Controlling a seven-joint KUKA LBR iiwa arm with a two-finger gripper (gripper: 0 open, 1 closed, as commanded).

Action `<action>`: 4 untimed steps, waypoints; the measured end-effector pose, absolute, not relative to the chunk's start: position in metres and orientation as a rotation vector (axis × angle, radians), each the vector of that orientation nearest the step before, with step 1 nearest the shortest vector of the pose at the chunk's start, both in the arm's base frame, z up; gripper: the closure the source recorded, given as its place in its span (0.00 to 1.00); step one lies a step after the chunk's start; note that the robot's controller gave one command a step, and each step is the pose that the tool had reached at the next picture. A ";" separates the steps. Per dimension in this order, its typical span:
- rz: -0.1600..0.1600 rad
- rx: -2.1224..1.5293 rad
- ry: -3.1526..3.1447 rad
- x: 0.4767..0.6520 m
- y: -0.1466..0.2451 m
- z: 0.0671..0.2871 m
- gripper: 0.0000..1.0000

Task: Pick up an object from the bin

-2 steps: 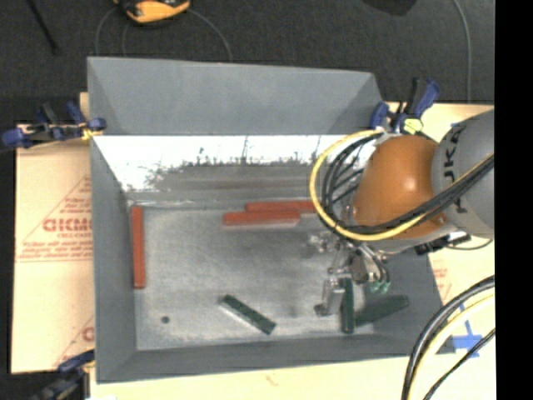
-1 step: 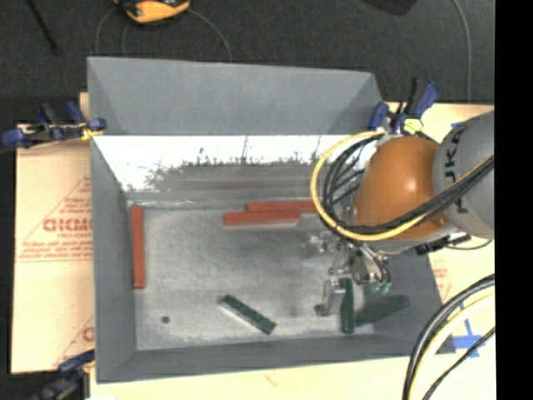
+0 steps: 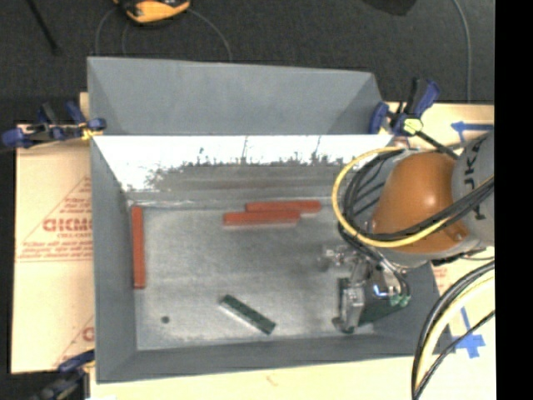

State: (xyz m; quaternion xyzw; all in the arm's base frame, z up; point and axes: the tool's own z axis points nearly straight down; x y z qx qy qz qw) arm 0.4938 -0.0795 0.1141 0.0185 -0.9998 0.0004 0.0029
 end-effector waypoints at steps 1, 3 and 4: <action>0.005 0.236 -3.141 0.495 -0.115 0.091 0.00; -0.006 0.265 -3.134 0.506 -0.156 0.082 1.00; -0.003 0.196 -3.139 0.510 -0.152 0.085 1.00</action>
Offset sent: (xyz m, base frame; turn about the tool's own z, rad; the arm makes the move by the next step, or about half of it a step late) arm 0.0107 -0.0785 -0.0330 -0.1349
